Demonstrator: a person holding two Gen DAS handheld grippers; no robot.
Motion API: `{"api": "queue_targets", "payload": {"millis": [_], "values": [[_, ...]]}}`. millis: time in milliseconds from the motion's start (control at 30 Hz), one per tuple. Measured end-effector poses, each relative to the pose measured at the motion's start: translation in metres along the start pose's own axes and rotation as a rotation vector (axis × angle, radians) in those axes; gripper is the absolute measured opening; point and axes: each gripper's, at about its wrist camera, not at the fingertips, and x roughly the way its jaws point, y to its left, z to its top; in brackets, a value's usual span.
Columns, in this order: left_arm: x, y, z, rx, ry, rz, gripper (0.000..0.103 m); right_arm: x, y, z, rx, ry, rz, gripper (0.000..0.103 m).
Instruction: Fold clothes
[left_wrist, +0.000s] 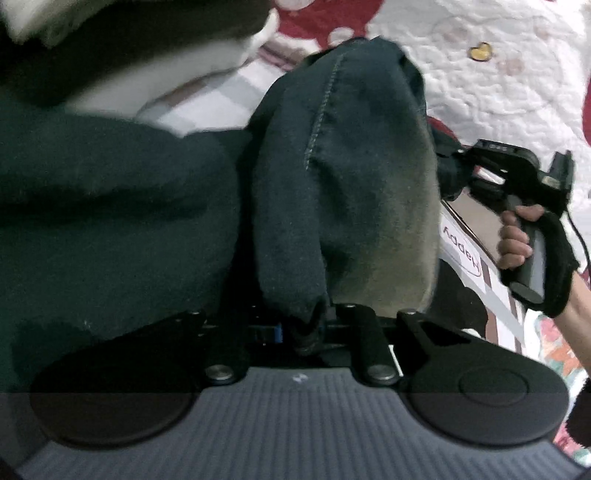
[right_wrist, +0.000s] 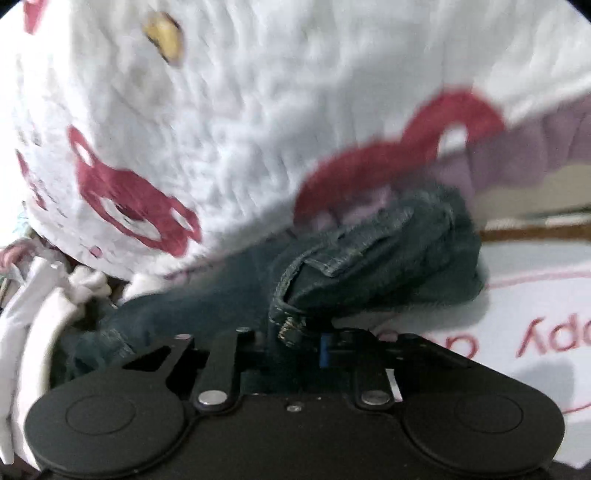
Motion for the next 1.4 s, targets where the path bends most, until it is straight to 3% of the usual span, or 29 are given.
{"api": "queue_targets", "payload": {"millis": [100,167,367,533,633,767,900,967,1033,1067,1167,1267,1400], "values": [[-0.016,-0.026,0.001,0.112,-0.056,0.051,0.014,-0.037,0.013,0.001,-0.121,-0.046,-0.025,0.018],[-0.024,-0.038,0.003,0.129,-0.076,0.037,0.014,-0.058,0.021,-0.001,-0.205,-0.041,-0.037,0.018],[-0.044,-0.072,-0.002,0.212,-0.091,-0.004,0.013,-0.130,0.017,-0.007,-0.190,-0.167,-0.081,0.016],[-0.063,-0.115,-0.016,0.324,-0.105,-0.104,0.012,-0.196,-0.004,-0.021,-0.093,-0.304,-0.176,0.016],[-0.076,-0.140,-0.030,0.351,-0.096,-0.190,0.011,-0.256,-0.012,-0.030,-0.118,-0.384,-0.240,0.015],[-0.110,-0.184,-0.050,0.436,-0.171,-0.282,0.011,-0.348,-0.020,-0.035,-0.141,-0.504,-0.339,0.015],[-0.133,-0.211,-0.050,0.413,-0.186,-0.394,0.011,-0.429,-0.026,-0.030,-0.211,-0.606,-0.500,0.015],[-0.115,-0.212,-0.054,0.406,-0.138,-0.379,0.013,-0.443,-0.046,-0.014,-0.203,-0.591,-0.619,0.017],[-0.084,-0.204,-0.061,0.390,-0.061,-0.322,0.021,-0.424,-0.085,-0.001,-0.202,-0.463,-0.709,0.035],[-0.067,-0.197,-0.065,0.368,-0.007,-0.287,0.021,-0.414,-0.105,0.005,-0.203,-0.393,-0.752,0.050],[-0.034,-0.171,-0.069,0.280,0.118,-0.235,0.021,-0.379,-0.161,-0.014,-0.102,-0.256,-0.852,0.051],[-0.024,-0.152,-0.068,0.230,0.167,-0.231,0.022,-0.367,-0.185,-0.055,-0.012,-0.258,-0.763,0.051],[-0.023,-0.150,-0.067,0.246,0.164,-0.226,0.037,-0.357,-0.192,-0.099,-0.058,-0.181,-0.726,0.051]]}}
